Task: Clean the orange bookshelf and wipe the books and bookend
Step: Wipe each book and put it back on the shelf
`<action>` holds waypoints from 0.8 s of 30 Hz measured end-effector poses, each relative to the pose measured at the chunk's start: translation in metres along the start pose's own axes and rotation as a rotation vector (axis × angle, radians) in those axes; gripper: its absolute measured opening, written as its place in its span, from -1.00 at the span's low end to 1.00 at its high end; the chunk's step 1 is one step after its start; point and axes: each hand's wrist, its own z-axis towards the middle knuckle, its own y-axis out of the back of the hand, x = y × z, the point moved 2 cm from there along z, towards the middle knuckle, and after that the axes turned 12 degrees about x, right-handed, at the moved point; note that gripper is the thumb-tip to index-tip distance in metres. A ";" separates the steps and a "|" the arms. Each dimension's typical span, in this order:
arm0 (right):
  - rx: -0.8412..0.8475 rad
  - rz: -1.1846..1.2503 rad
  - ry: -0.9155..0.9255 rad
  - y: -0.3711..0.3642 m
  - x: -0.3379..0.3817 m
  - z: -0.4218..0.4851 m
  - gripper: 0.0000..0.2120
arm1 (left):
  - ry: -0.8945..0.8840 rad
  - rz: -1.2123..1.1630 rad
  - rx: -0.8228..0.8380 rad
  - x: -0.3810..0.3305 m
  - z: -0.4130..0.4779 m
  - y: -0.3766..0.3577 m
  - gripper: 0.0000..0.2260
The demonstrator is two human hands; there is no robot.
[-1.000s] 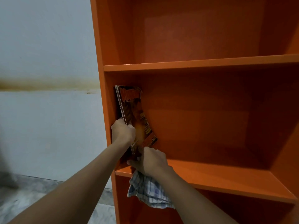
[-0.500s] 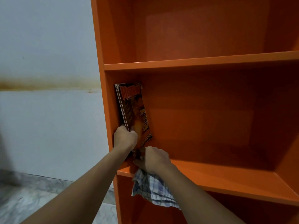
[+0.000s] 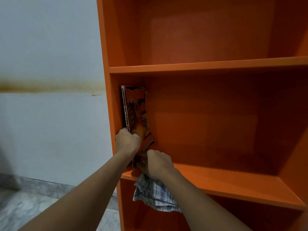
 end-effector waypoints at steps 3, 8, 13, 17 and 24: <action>-0.008 0.019 -0.022 0.002 -0.002 -0.004 -0.77 | 0.002 -0.001 -0.006 0.002 -0.002 0.000 -0.79; -0.078 0.240 -0.004 0.009 -0.011 -0.012 -0.83 | 0.010 0.024 -0.009 0.006 -0.013 0.003 -0.79; -0.225 0.501 0.110 0.029 -0.025 -0.066 -0.74 | -0.025 0.029 -0.050 0.028 -0.047 0.005 -0.65; -0.274 0.587 0.178 0.033 -0.038 -0.130 -0.85 | -0.239 0.004 -0.215 0.040 -0.097 0.000 -0.74; -0.141 0.635 0.062 -0.029 -0.099 -0.225 -0.94 | -0.431 0.037 0.016 0.061 -0.179 -0.056 -0.83</action>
